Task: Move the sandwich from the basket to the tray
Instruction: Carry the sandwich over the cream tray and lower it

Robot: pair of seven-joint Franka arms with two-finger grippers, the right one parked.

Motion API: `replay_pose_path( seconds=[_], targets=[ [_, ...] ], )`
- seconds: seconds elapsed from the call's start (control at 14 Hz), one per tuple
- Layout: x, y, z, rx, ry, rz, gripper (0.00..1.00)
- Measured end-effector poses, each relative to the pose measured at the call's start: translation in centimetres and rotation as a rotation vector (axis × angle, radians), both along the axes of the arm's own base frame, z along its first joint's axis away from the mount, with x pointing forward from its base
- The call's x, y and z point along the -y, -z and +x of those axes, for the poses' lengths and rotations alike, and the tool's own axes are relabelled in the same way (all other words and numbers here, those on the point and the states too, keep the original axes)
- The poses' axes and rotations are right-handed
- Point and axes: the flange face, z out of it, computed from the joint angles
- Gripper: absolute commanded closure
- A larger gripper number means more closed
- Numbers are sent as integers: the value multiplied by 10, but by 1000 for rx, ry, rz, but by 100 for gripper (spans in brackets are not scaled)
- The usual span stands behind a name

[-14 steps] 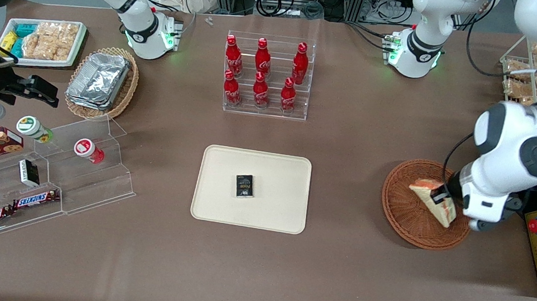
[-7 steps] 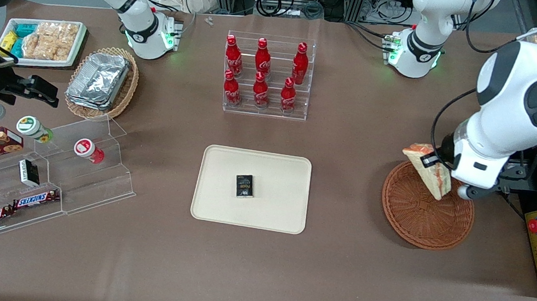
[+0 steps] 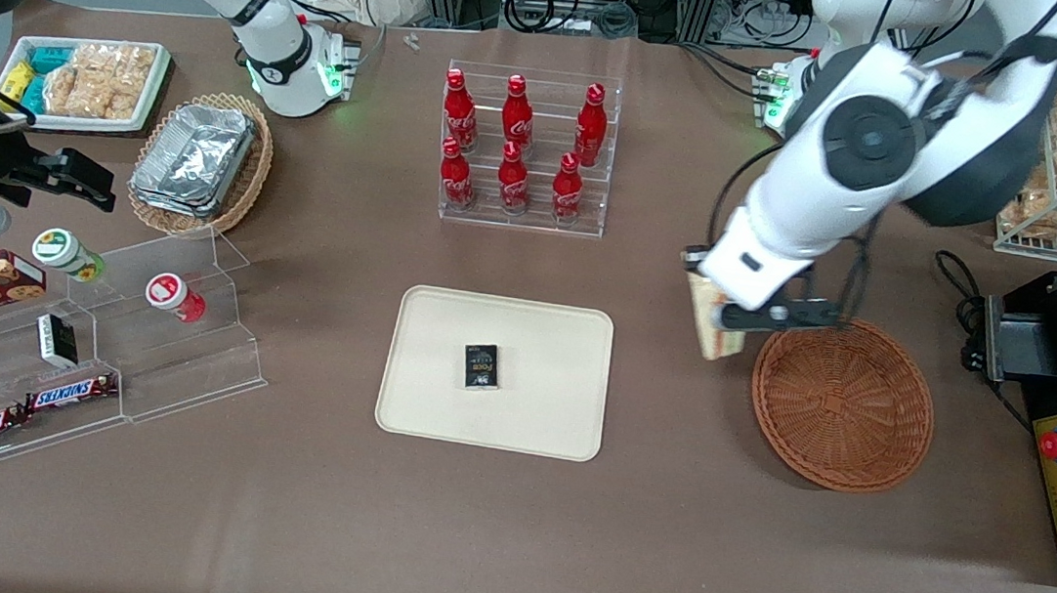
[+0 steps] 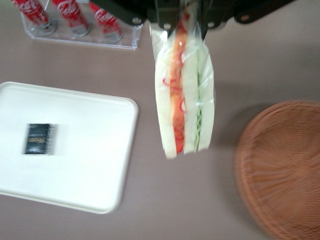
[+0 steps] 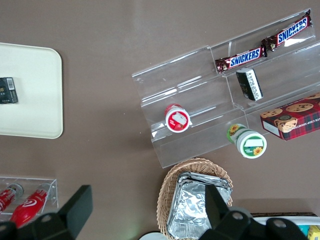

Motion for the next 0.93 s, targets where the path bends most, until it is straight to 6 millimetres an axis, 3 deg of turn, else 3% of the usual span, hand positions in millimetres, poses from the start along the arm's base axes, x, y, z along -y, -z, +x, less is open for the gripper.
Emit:
replay_pose_path(
  seconds=[0.21, 0.5, 0.93],
  targets=[
    [48, 60, 7, 4, 75, -84, 100],
    [82, 133, 14, 61, 173, -91, 100],
    [106, 191, 15, 98, 185, -116, 100]
  ],
)
